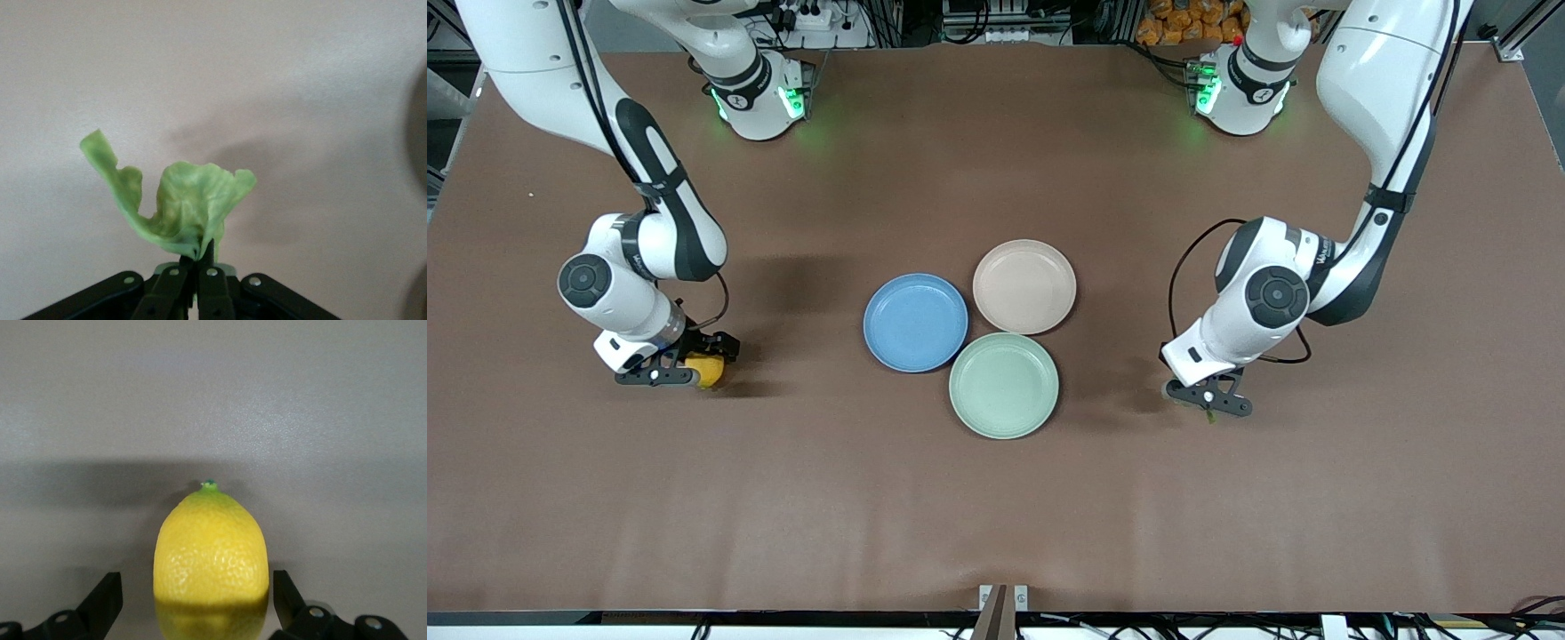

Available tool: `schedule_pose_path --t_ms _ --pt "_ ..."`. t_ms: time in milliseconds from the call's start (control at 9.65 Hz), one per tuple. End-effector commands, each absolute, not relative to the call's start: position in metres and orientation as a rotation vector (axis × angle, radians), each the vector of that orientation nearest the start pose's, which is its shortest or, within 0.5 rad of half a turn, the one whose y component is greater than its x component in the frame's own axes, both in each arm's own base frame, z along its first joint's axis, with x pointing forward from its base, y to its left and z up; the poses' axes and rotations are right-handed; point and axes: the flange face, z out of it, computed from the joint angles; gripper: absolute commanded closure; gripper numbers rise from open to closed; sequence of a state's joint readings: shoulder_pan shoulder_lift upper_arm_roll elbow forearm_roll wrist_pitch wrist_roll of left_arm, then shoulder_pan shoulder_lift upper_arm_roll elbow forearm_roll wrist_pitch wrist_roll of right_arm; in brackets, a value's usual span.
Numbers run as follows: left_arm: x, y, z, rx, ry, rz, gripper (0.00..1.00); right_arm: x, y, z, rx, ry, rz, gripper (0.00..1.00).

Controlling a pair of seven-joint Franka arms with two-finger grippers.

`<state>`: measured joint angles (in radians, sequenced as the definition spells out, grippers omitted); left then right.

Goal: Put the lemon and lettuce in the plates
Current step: 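Lift the lettuce with the left gripper while the right gripper grasps the lemon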

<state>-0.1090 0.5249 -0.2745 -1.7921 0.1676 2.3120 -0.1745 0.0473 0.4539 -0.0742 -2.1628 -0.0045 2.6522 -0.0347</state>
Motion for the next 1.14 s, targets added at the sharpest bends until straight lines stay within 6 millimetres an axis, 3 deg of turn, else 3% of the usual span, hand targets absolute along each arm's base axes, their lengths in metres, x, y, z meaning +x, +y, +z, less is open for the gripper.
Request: schedule_pose_path --t_ms 0,311,622,933,1036 --pt "0.604 -0.240 0.278 -3.133 0.395 -0.017 1.00 0.567 -0.017 0.175 -3.179 -0.039 -0.078 0.00" --pt "0.592 -0.271 0.284 -3.169 0.313 -0.017 1.00 0.566 -0.020 0.166 -3.180 -0.033 -0.068 0.02" --pt "0.577 -0.304 0.290 -3.203 0.224 -0.010 1.00 0.566 -0.021 0.165 -3.183 -0.040 -0.050 0.39" --pt "0.554 -0.345 0.289 -3.209 0.164 0.001 1.00 0.570 -0.017 0.169 -3.183 -0.056 -0.063 0.66" --pt "0.543 -0.367 0.290 -3.213 0.139 0.003 1.00 0.573 -0.015 0.171 -3.183 -0.058 -0.051 0.70"
